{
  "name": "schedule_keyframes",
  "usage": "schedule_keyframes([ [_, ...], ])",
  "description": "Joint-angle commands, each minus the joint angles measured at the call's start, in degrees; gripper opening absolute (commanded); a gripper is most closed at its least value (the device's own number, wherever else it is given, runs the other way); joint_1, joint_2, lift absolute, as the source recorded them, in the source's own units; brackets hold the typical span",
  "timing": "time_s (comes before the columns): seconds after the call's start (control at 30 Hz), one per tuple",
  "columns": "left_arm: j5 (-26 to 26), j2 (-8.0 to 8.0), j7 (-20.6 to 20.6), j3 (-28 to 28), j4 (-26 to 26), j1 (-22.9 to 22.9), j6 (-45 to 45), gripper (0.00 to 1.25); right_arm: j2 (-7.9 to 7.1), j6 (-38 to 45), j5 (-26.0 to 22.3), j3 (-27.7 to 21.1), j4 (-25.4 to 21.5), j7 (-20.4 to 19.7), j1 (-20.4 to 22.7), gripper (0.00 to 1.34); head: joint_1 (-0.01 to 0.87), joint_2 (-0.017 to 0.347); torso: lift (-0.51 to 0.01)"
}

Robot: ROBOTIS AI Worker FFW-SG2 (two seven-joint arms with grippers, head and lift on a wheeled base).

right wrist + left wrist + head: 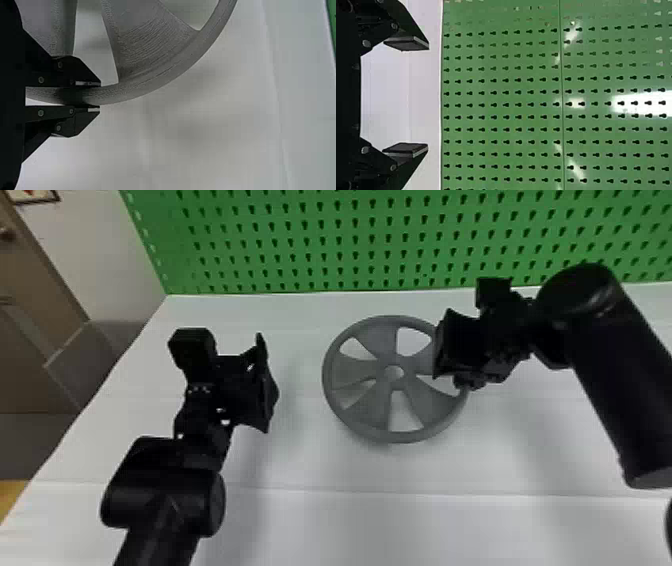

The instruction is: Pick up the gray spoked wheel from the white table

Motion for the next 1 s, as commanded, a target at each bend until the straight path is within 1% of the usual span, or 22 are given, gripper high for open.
schedule_keyframes([
  [0.0, 0.01, 0.00, 0.00, 0.47, -0.37, 0.26, 0.00, 0.89, -0.44, -3.24, 1.38, 0.11, -7.80, 0.00, 3.14, 0.20, 0.779, 0.147, -0.064],
  [0.07, -0.08, 0.00, 0.00, 0.65, -0.55, 0.44, 0.00, 0.89, -0.61, -5.35, 2.53, 0.55, -11.23, 0.08, 4.54, 0.20, 0.779, 0.147, -0.064],
  [0.13, -0.08, 0.00, 0.00, 0.91, -0.73, 0.61, 0.00, 0.89, -0.70, -7.55, 5.69, 1.35, -15.71, 0.61, 6.30, 0.20, 0.779, 0.149, -0.064],
  [0.2, 0.01, 0.00, 0.00, 1.17, -1.08, 0.79, 0.00, 0.89, -0.70, -8.96, 9.21, 2.66, -18.78, 2.11, 7.18, 0.20, 0.779, 0.147, -0.064],
  [0.23, -0.08, 0.00, 0.00, 1.35, -1.25, 0.96, 0.00, 0.89, -0.70, -9.31, 9.65, 2.84, -19.49, 2.37, 7.44, 0.20, 0.779, 0.149, -0.064],
  [0.3, -0.08, 0.09, 0.00, 1.35, -1.25, 0.88, 0.00, 0.89, -0.88, -11.07, 12.63, 3.37, -21.07, 5.36, 8.32, 0.20, 0.779, 0.147, -0.064],
  [0.37, -0.08, 0.09, -0.09, 1.35, -1.25, 0.79, 0.00, 0.89, -1.23, -14.41, 15.62, 3.98, -22.91, 7.99, 10.08, 0.20, 0.779, 0.149, -0.064],
  [0.43, -0.08, 0.09, -0.09, 1.44, -1.52, 0.79, 0.00, 0.89, -1.49, -17.57, 17.64, 4.16, -25.20, 9.66, 11.92, 0.20, 0.779, 0.149, -0.064],
  [0.53, 0.01, 0.09, -0.09, 1.53, -1.87, 0.96, 0.00, 0.89, -1.67, -19.33, 24.15, 4.25, -28.72, 13.27, 14.21, 0.20, 0.779, 0.147, -0.064],
  [0.57, 0.01, 0.09, -0.09, 1.61, -2.13, 1.05, 0.00, 0.89, -1.84, -21.70, 27.40, 4.42, -29.95, 15.64, 15.44, 0.20, 0.779, 0.149, -0.064],
  [0.63, 0.01, 0.09, -0.09, 1.79, -2.40, 1.23, 0.00, 0.89, -2.20, -25.39, 29.60, 4.60, -31.53, 16.52, 17.37, 0.20, 0.779, 0.149, -0.064],
  [0.67, 0.01, 0.09, 0.00, 1.79, -2.40, 1.23, 0.00, 0.89, -2.28, -26.97, 30.56, 4.51, -32.14, 17.57, 18.25, 0.20, 0.779, 0.149, -0.064],
  [0.8, 0.10, 0.09, -0.09, 1.97, -2.57, 1.23, -0.09, 0.89, -2.64, -31.19, 34.52, 2.66, -33.55, 23.46, 21.24, 0.20, 0.779, 0.149, -0.064],
  [0.87, 0.18, 0.09, -0.09, 1.97, -2.66, 1.14, -0.09, 0.89, -2.64, -33.74, 37.68, 1.43, -33.55, 28.30, 22.65, 0.20, 0.779, 0.149, -0.064],
  [0.97, 0.54, 0.09, -0.09, 1.97, -2.66, 1.14, -0.09, 0.89, -2.64, -36.91, 39.62, 0.29, -34.08, 30.93, 25.02, 0.20, 0.779, 0.149, -0.064],
])
